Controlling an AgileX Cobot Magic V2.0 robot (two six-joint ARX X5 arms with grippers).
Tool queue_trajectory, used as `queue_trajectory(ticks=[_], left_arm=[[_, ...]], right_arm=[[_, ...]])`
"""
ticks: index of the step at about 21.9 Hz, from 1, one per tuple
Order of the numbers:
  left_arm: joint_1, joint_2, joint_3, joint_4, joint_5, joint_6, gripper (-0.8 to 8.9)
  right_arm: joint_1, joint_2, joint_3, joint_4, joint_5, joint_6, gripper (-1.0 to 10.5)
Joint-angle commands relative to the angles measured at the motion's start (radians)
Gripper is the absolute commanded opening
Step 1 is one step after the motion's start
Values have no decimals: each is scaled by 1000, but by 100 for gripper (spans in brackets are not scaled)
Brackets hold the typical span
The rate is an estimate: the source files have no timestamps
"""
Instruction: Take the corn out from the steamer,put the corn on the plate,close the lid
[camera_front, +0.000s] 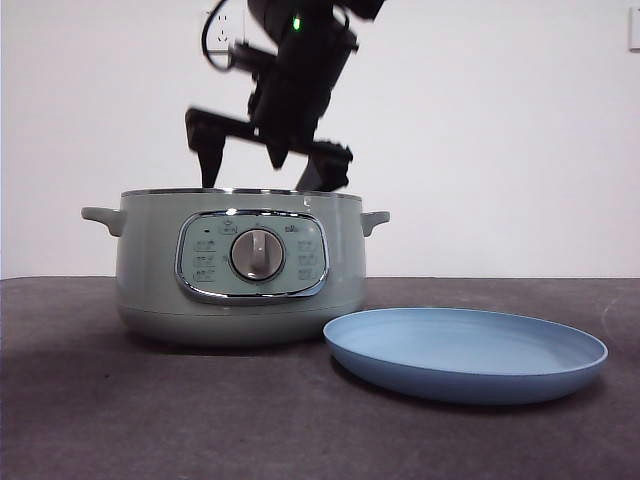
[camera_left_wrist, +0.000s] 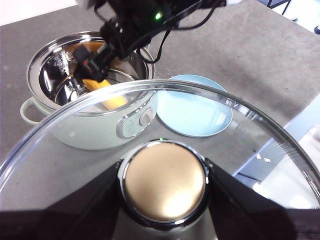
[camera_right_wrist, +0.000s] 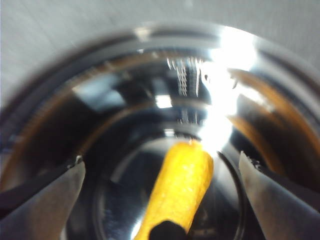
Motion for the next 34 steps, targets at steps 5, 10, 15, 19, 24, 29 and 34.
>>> queue_trajectory(ticks=[5, 10, 15, 19, 24, 29, 34], left_arm=[[-3, -10, 9, 41, 6, 8, -8], [-3, -10, 9, 39, 6, 8, -8], [-3, -10, 9, 34, 6, 10, -8], [-3, -10, 9, 27, 5, 11, -8], [-3, -10, 9, 27, 2, 11, -8], [-3, -10, 9, 38, -3, 11, -8], [-3, -10, 9, 51, -2, 12, -8]], right_arm=[[3, 69, 4, 9, 5, -5, 594], [8, 100, 4, 8, 6, -5, 593], [9, 115, 4, -28, 5, -2, 478], [14, 155, 4, -51, 31, -1, 352], [18, 155, 4, -23, 29, -6, -16], [18, 0, 5, -18, 31, -89, -16], [13, -283, 5, -180, 29, -138, -16]])
